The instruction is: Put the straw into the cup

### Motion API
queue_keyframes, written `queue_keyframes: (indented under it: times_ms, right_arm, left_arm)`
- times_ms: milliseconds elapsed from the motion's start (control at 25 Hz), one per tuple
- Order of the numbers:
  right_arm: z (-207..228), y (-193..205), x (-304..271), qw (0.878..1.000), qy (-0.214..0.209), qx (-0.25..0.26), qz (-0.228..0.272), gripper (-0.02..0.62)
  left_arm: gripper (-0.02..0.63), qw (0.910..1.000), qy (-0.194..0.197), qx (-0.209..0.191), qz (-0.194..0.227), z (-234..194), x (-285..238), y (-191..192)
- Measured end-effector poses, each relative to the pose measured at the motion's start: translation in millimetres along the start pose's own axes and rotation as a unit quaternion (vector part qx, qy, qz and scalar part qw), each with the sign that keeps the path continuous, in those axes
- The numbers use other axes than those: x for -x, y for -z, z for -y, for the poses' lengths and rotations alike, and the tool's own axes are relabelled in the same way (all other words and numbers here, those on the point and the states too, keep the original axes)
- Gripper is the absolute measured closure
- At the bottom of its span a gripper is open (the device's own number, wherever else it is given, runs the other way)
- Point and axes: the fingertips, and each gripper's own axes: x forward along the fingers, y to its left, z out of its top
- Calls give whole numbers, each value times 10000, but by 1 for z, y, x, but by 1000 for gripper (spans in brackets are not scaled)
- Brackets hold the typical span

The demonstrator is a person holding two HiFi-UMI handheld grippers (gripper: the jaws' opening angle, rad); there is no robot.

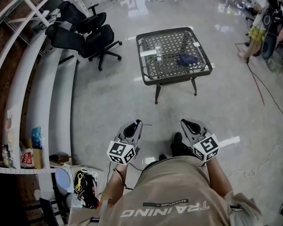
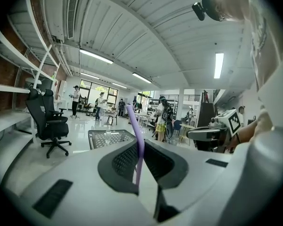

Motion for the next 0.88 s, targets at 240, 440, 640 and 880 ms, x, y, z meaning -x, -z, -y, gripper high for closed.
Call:
queue_keyframes:
  times_ms: [240, 440, 640, 880]
  right_arm:
    - [47, -9, -35, 9999, -98, -98, 11, 578]
    - [93, -29, -80, 9995, -289, -53, 148, 578]
    - [141, -44, -110, 9990, -438, 49, 97, 578]
    - [179, -43, -129, 9973, -736, 28, 16, 578]
  left_arm:
    - [563, 10000, 9, -44, 30, -22, -53, -21]
    - [563, 9998, -22, -192, 44, -50, -107, -49]
    - [563, 9996, -206, -168, 55, -71, -153, -64]
    - [563, 9992, -408, -3, -15, -74, -189, -62]
